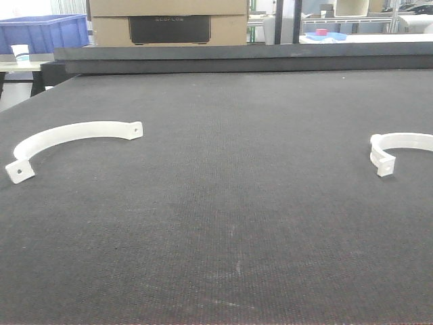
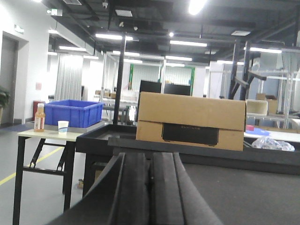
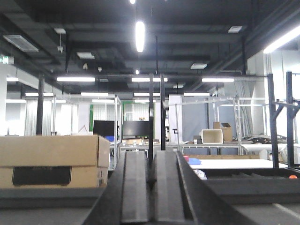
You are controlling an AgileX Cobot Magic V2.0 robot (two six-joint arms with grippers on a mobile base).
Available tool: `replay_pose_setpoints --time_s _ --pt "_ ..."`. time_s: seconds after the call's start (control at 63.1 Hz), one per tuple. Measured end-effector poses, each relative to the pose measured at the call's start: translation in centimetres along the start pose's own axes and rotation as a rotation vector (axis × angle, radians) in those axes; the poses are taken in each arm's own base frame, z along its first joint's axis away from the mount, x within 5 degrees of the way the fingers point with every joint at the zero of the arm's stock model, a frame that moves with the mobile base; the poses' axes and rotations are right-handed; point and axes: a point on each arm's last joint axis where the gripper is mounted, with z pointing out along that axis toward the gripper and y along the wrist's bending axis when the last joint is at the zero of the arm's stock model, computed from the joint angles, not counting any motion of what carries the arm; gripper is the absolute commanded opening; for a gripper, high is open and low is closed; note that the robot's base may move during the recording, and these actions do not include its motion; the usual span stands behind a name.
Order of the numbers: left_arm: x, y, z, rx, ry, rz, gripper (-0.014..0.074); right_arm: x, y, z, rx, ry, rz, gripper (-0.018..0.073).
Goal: Grab PVC pipe and place in blue bin
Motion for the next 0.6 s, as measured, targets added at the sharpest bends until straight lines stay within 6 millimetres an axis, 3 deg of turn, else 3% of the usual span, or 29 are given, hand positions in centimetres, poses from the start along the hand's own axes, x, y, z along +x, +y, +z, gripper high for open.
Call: replay_pose_setpoints --time_s 0.222,0.396,0.507,0.602 --pt "-3.1 -0.2 3.5 -0.005 0.194 0.018 -0.0111 -2.6 0.4 3.2 -0.006 0.097 0.01 -0.0168" --pt "-6.6 -0.3 7.0 -0.015 0.346 0.071 -0.0111 -4.6 1.0 6.5 -0.036 0.342 0.013 -0.0168" --pt "-8.0 -0.3 9.2 -0.026 0.476 0.082 -0.0111 -5.0 1.4 8.9 -0.048 0.489 0.014 -0.0168" --pt "-8.5 -0.3 10.8 -0.035 0.587 0.086 -0.0111 -4.2 1.5 11.0 -0.055 0.635 0.014 -0.0168"
